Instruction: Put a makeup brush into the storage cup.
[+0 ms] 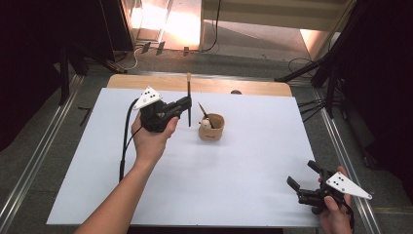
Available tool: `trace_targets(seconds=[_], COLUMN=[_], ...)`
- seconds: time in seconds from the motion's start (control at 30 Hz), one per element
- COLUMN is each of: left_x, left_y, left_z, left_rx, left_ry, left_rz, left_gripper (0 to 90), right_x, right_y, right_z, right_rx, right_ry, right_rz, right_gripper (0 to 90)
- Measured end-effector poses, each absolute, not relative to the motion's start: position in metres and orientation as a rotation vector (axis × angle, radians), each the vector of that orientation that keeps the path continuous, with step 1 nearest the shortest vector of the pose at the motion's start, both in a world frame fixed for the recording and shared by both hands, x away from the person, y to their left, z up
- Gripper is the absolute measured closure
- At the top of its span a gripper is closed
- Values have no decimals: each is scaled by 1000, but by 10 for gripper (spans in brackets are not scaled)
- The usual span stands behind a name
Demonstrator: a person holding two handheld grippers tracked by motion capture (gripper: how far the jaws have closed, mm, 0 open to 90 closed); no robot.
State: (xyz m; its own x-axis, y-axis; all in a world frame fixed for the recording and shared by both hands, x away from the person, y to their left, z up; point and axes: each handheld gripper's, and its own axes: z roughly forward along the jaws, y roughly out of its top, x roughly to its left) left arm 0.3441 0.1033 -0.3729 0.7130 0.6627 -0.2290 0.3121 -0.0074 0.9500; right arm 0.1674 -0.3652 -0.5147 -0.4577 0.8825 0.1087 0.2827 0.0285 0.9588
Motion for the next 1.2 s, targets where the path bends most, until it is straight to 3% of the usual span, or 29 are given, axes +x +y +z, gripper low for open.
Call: trace_targets(seconds=[1.2], left_x=[370], left_y=[72], left_z=[-388], left_rx=[1543], left_ry=[793], left_rz=[314], left_gripper=[853], right_x=[167], right_y=[-367], right_z=[-516], right_rx=[1186], right_ry=[1772], right_rz=[1454], right_gripper=[0])
